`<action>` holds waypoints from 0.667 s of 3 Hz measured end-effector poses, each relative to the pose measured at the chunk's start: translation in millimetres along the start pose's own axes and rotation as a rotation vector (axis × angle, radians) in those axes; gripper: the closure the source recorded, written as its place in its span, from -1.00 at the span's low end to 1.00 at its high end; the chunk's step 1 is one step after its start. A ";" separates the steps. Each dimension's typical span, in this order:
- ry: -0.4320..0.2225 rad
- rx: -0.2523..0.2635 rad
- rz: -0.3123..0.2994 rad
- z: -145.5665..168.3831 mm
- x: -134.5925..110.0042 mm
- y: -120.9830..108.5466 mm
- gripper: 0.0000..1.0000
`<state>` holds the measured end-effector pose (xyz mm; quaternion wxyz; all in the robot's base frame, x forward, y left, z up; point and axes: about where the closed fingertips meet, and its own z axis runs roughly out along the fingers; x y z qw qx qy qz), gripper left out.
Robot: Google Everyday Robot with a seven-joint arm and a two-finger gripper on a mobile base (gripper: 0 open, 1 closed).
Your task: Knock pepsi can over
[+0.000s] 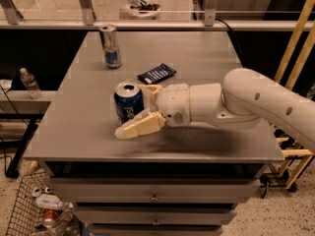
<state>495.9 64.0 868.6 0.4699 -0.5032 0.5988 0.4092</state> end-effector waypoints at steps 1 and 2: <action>0.006 0.003 0.005 -2.0 2.8 1.2 -0.24; 0.008 0.005 0.003 -3.4 3.4 2.7 0.25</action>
Offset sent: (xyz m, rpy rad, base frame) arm -0.0033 -0.0099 -0.0040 -0.0093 0.0043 -0.0160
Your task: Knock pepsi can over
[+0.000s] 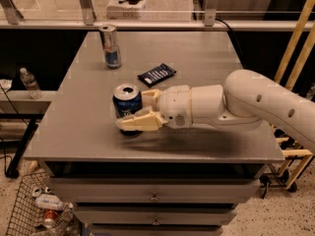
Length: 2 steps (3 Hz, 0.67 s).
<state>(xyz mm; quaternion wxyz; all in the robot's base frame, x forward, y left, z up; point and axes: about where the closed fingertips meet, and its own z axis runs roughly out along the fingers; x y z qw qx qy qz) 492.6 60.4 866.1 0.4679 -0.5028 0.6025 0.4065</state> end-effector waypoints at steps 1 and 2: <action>0.013 0.013 -0.033 -7.3 -5.4 -7.0 0.73; 0.121 0.032 -0.134 -15.8 -23.8 -20.5 1.00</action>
Offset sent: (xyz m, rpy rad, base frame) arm 0.0493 -0.0389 0.0391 -0.4161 -0.2715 0.0084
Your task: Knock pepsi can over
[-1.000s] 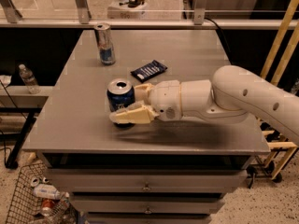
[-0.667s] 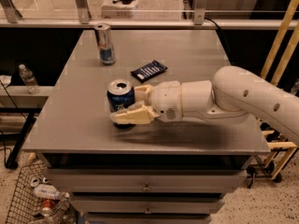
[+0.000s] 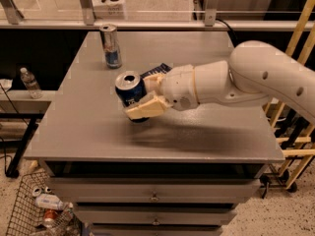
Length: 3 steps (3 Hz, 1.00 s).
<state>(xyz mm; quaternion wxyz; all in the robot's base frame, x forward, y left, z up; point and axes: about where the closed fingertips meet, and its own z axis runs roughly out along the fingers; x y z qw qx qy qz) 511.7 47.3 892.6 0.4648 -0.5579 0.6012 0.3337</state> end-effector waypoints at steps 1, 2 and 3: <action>0.194 -0.023 -0.132 2.4 -8.1 -5.6 1.00; 0.386 -0.069 -0.238 13.0 -13.6 2.1 1.00; 0.568 -0.160 -0.353 36.5 -12.3 23.3 1.00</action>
Offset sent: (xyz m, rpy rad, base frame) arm 0.0365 0.0039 -0.0281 -1.0647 -0.4057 0.2597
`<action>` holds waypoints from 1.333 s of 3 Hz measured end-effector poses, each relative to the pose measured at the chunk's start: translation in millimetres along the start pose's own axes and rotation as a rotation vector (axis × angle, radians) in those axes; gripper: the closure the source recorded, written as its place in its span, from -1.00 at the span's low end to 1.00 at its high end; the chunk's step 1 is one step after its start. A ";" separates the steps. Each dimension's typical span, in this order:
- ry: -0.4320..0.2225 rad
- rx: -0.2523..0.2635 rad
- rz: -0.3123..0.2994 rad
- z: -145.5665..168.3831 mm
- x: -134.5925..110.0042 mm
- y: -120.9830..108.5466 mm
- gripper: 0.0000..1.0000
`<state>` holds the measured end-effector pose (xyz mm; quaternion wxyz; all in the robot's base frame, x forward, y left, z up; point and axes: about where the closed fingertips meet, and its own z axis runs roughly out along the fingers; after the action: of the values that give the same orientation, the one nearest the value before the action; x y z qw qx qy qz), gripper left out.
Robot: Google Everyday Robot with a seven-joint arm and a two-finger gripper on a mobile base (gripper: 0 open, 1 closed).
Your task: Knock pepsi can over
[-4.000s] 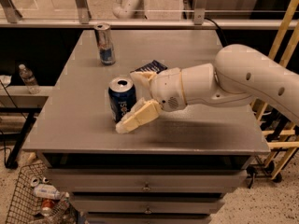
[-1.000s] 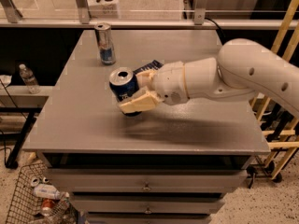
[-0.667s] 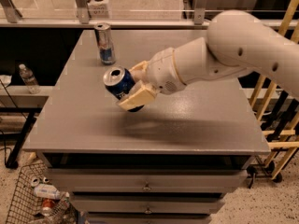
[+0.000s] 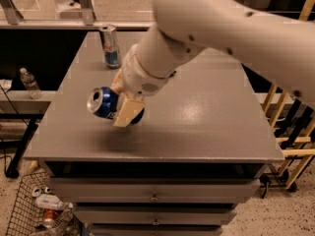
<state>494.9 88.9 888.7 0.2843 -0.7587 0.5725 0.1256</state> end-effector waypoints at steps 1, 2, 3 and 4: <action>0.168 -0.114 -0.166 29.9 -13.5 17.6 1.00; 0.354 -0.189 -0.284 53.6 -10.1 22.8 1.00; 0.536 -0.188 -0.317 58.5 8.8 2.8 1.00; 0.611 -0.145 -0.354 51.8 20.0 -13.1 0.63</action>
Offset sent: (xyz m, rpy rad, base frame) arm 0.0609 -0.0087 -0.0507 -0.9475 -0.3946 0.2561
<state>520.5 105.2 840.4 0.0628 -0.8668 0.4805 -0.1176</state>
